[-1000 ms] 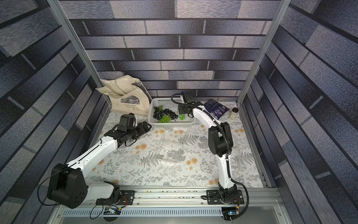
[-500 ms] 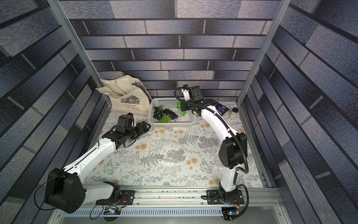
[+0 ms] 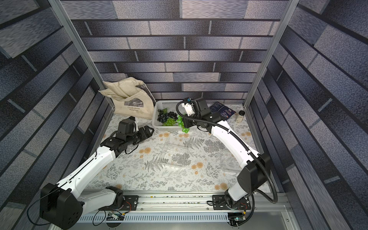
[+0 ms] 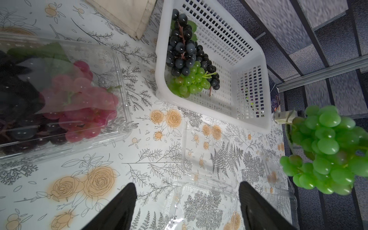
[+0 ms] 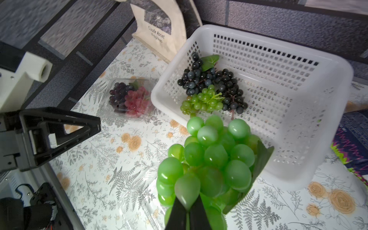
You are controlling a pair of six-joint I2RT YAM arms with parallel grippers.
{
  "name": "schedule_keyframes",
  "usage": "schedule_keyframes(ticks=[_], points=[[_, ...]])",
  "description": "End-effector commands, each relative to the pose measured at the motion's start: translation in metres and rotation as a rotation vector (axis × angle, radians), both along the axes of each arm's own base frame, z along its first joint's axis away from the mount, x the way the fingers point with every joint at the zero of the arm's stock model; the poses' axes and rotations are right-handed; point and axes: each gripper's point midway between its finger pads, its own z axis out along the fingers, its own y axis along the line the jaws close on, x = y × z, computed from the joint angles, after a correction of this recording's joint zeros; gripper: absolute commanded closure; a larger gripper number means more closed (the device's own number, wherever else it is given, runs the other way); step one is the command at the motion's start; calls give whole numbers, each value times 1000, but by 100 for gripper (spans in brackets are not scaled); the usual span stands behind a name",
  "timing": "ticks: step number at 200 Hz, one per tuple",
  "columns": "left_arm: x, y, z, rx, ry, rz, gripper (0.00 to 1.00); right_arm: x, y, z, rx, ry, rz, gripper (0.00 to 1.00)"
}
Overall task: Pack grapes into containers
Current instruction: Pick up the grape from the basket, then place the grape into the packing box.
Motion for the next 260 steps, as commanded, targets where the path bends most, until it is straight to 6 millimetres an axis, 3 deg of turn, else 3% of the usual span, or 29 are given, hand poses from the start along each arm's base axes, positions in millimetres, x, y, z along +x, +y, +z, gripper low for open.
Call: schedule_keyframes(ticks=[1, 30, 64, 260], points=[[-13, 8, -5, 43, 10, 5, 17, -32, 6, -6, -20, 20, 50, 100], [-20, 10, -3, 51, 9, 6, 17, -62, 17, -20, -34, 58, 113, 100], [-27, 11, 1, 58, 3, 9, 16, -84, 23, -35, -50, 100, 159, 100], [-38, 10, -6, 76, 14, 20, 16, -128, 59, -105, -68, 245, 297, 100]])
